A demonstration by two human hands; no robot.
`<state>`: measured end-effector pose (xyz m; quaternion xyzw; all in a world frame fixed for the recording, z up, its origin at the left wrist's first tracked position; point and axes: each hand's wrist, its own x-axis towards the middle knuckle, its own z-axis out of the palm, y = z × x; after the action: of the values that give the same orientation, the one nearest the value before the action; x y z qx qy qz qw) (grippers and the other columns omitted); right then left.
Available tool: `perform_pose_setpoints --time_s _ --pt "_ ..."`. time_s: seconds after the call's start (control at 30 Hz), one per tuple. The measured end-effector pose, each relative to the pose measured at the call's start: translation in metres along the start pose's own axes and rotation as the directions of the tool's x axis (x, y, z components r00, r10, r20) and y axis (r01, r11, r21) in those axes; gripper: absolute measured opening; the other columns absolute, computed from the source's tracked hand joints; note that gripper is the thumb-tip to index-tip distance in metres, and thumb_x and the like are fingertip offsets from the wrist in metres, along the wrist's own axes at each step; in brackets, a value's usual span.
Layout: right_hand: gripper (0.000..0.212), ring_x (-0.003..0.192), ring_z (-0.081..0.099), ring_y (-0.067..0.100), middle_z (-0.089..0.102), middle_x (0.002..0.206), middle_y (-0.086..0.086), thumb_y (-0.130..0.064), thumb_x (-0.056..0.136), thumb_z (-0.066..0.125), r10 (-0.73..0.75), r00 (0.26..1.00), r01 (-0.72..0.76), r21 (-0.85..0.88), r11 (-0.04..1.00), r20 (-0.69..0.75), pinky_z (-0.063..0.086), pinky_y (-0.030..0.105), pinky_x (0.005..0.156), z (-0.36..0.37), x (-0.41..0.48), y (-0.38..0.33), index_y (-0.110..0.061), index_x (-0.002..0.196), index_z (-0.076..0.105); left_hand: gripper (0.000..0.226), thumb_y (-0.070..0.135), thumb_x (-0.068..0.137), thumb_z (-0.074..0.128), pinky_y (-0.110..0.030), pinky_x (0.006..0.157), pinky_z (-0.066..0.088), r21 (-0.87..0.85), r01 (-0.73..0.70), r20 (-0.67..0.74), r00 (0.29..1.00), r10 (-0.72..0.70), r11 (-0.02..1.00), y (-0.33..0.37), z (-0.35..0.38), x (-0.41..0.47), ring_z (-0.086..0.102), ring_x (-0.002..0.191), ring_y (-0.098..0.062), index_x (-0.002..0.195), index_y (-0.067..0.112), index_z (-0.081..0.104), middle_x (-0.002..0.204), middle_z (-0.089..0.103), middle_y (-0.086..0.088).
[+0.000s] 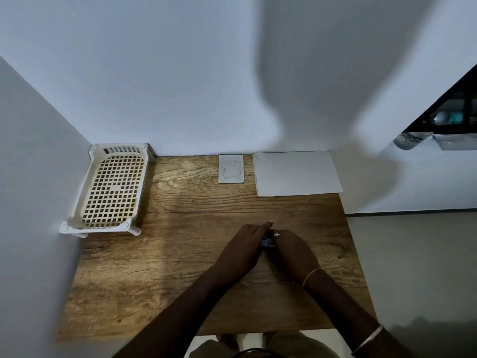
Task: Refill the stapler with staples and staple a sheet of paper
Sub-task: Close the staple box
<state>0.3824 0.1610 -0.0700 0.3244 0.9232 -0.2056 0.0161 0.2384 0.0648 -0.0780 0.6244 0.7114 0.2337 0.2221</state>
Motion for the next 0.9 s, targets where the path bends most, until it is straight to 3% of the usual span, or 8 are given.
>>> perform_pose_setpoints --time_s 0.2,0.5,0.77,0.9 --pt "0.031 0.107 0.06 0.022 0.063 0.12 0.005 -0.023 0.097 0.056 -0.008 0.997 0.01 -0.016 1.0 0.079 0.047 0.031 0.084 0.006 0.002 0.013 -0.017 0.127 0.058 0.066 0.01 0.097 0.055 -0.038 0.099 0.044 0.104 0.023 0.092 0.995 -0.033 0.994 0.001 0.007 0.004 0.049 0.127 -0.03 0.157 0.014 0.028 0.143 0.055 -0.012" --pt "0.035 0.104 0.06 0.017 0.065 0.118 0.001 -0.029 0.093 0.063 -0.064 0.99 0.062 0.021 0.998 0.122 0.049 0.027 0.084 0.01 0.014 0.018 -0.022 0.128 0.059 0.079 0.004 0.091 0.059 -0.04 0.088 0.05 0.104 0.058 0.088 0.994 -0.068 0.993 -0.008 0.009 0.003 0.05 0.12 -0.029 0.158 0.019 0.021 0.135 0.057 -0.013" --pt "0.027 0.091 0.065 0.01 0.07 0.105 -0.005 -0.038 0.09 0.065 -0.158 0.983 0.152 0.075 0.986 0.088 0.044 0.018 0.072 0.01 0.047 -0.025 -0.032 0.116 0.065 0.078 0.0 0.089 0.058 -0.041 0.09 0.049 0.088 0.094 -0.002 0.996 -0.094 0.992 -0.039 -0.022 -0.017 0.054 0.117 -0.031 0.158 0.015 0.026 0.134 0.058 -0.016" --pt "0.026 0.087 0.068 0.014 0.073 0.099 -0.003 -0.033 0.085 0.065 -0.241 0.969 0.232 0.15 0.961 0.048 0.055 0.028 0.071 0.009 0.073 -0.065 -0.032 0.111 0.066 0.072 0.001 0.09 0.057 -0.043 0.092 0.048 0.08 0.12 -0.06 0.991 -0.115 0.99 -0.069 -0.06 -0.032 0.055 0.117 -0.033 0.156 0.012 0.031 0.135 0.058 -0.018"
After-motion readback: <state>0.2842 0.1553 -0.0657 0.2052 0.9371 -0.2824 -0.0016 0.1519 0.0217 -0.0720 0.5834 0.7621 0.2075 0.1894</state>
